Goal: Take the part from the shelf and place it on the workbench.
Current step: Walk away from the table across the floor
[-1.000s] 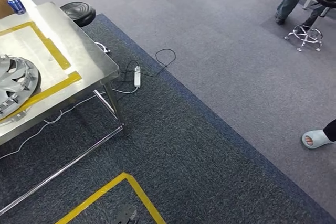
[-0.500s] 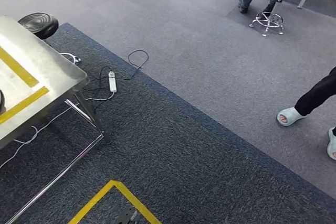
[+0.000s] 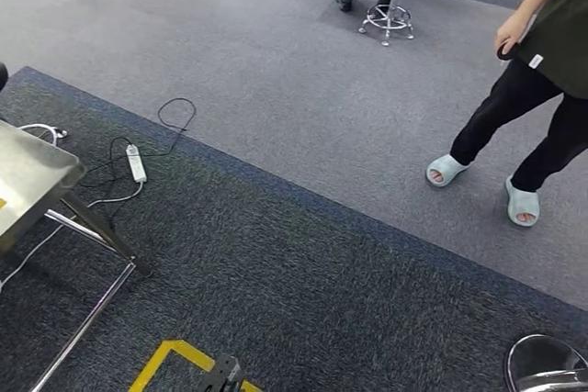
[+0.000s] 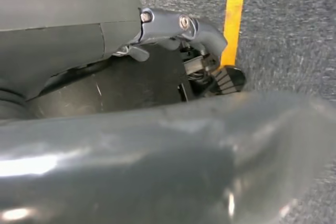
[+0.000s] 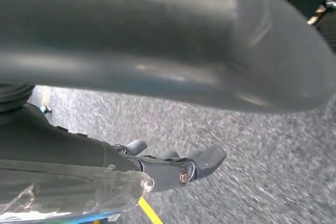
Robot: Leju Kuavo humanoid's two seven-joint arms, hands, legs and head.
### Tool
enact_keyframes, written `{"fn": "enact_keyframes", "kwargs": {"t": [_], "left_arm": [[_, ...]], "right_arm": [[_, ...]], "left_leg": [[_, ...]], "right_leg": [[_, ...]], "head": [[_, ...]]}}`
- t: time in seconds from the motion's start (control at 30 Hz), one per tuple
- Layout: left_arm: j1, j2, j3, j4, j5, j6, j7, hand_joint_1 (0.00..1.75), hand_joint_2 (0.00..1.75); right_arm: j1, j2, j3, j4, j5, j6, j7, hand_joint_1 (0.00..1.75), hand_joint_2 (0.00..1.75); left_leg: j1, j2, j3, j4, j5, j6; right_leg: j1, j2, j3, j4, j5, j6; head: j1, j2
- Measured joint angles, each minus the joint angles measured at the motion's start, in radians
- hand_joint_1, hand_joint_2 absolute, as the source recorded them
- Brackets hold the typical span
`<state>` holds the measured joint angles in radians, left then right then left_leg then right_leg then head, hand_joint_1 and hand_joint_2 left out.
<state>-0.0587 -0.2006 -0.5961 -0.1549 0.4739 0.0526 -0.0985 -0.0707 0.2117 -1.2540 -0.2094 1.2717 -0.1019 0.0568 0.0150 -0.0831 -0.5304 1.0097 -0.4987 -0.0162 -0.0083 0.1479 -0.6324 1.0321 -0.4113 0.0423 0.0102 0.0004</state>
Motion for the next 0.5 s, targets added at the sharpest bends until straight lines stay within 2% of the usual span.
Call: {"fn": "enact_keyframes", "kwargs": {"t": [0.03,0.07,0.1,0.17,0.2,0.23,0.27,0.3,0.33,0.4,0.43,0.47,0.5], "left_arm": [[0.0,0.0,0.0,0.0,-0.001,0.0,-0.001,0.0,0.0],[-0.001,-0.001,0.0,0.0,-0.001,0.0,-0.001,0.0,0.0],[0.0,-0.002,0.0,0.0,-0.002,0.0,-0.001,0.0,0.0],[0.004,-0.002,0.0,0.0,-0.003,0.0,-0.001,0.0,0.0],[0.006,-0.001,-0.001,0.0,-0.004,0.0,-0.001,0.0,0.0],[0.006,-0.001,-0.001,0.0,-0.005,0.0,-0.001,0.0,0.0],[0.006,0.0,-0.001,0.0,-0.006,0.0,-0.001,0.0,0.0],[0.006,0.0,-0.001,0.0,-0.006,0.0,-0.001,0.0,0.0],[0.006,0.0,-0.001,0.0,-0.007,0.0,-0.001,0.0,0.0],[0.007,0.0,-0.001,0.0,-0.008,0.0,-0.001,0.0,0.0],[0.007,0.0,-0.001,0.0,-0.008,0.0,-0.001,0.0,0.0],[0.007,0.0,-0.001,0.0,-0.008,0.0,-0.001,0.0,0.0],[0.007,0.0,-0.002,0.0,-0.008,0.0,-0.001,0.0,0.0]], "right_arm": [[0.004,0.0,0.0,0.0,0.0,0.0,0.0,0.0,0.0],[0.006,0.0,0.0,0.0,0.0,0.0,0.0,0.0,0.0],[0.007,0.0,0.0,0.0,0.001,-0.001,-0.001,0.0,0.0],[0.002,0.0,0.0,0.0,0.001,-0.001,-0.003,0.0,0.0],[-0.001,0.0,0.001,0.001,0.001,-0.001,-0.004,0.0,0.0],[-0.002,0.0,0.001,0.001,0.001,-0.001,-0.005,0.0,0.0],[-0.002,0.0,0.001,0.001,0.001,-0.001,-0.005,0.0,0.0],[0.0,0.0,0.001,0.001,0.0,-0.001,-0.006,0.0,0.0],[0.001,0.0,0.001,0.001,0.0,-0.001,-0.008,0.0,0.0],[0.0,0.0,0.002,0.001,0.001,-0.002,-0.011,0.0,0.0],[-0.002,0.0,0.002,0.001,0.002,-0.002,-0.012,0.0,0.0],[-0.004,0.0,0.003,0.001,0.005,-0.003,-0.01,0.0,0.0],[-0.004,0.0,0.005,0.001,0.008,-0.002,-0.008,0.0,0.0]], "left_leg": [[-0.001,0.01,0.0,0.001,0.003,0.007],[-0.001,0.021,0.001,0.0,0.004,0.013],[-0.001,0.035,0.003,-0.002,0.006,0.02],[-0.004,0.066,0.005,-0.003,0.005,0.029],[-0.006,0.084,0.006,-0.003,0.003,0.032],[-0.008,0.101,0.007,-0.003,0.002,0.033],[-0.009,0.117,0.009,-0.003,-0.001,0.033],[-0.009,0.13,0.012,-0.003,-0.004,0.032],[-0.009,0.143,0.017,-0.003,-0.007,0.029],[-0.012,0.165,0.028,-0.002,-0.017,0.021],[-0.014,0.175,0.032,-0.003,-0.021,0.016],[-0.016,0.184,0.036,-0.005,-0.024,0.01],[-0.018,0.193,0.039,-0.008,-0.025,0.005]], "right_leg": [[-0.002,0.002,-0.004,-0.002,0.002,0.006],[-0.001,-0.016,-0.01,0.005,-0.001,0.011],[0.002,-0.046,-0.023,0.029,-0.016,0.015],[0.005,-0.115,-0.074,0.138,-0.074,0.021],[0.003,-0.13,-0.108,0.206,-0.104,0.024],[0.002,-0.137,-0.133,0.259,-0.123,0.025],[0.001,-0.141,-0.141,0.28,-0.124,0.026],[0.0,-0.144,-0.128,0.259,-0.106,0.026],[0.0,-0.154,-0.096,0.204,-0.076,0.024],[0.004,-0.197,-0.021,0.073,-0.027,0.018],[0.007,-0.212,0.002,0.033,-0.018,0.012],[0.011,-0.218,0.012,0.015,-0.017,0.005],[0.013,-0.208,0.012,0.013,-0.017,-0.002]], "head": [[0.0,0.0],[0.002,0.0],[0.007,0.0],[0.014,0.0],[0.015,0.0],[0.015,0.0],[0.015,0.0],[0.015,0.0],[0.016,0.0],[0.015,0.0],[0.014,0.0],[0.014,0.0],[0.013,0.0]]}}
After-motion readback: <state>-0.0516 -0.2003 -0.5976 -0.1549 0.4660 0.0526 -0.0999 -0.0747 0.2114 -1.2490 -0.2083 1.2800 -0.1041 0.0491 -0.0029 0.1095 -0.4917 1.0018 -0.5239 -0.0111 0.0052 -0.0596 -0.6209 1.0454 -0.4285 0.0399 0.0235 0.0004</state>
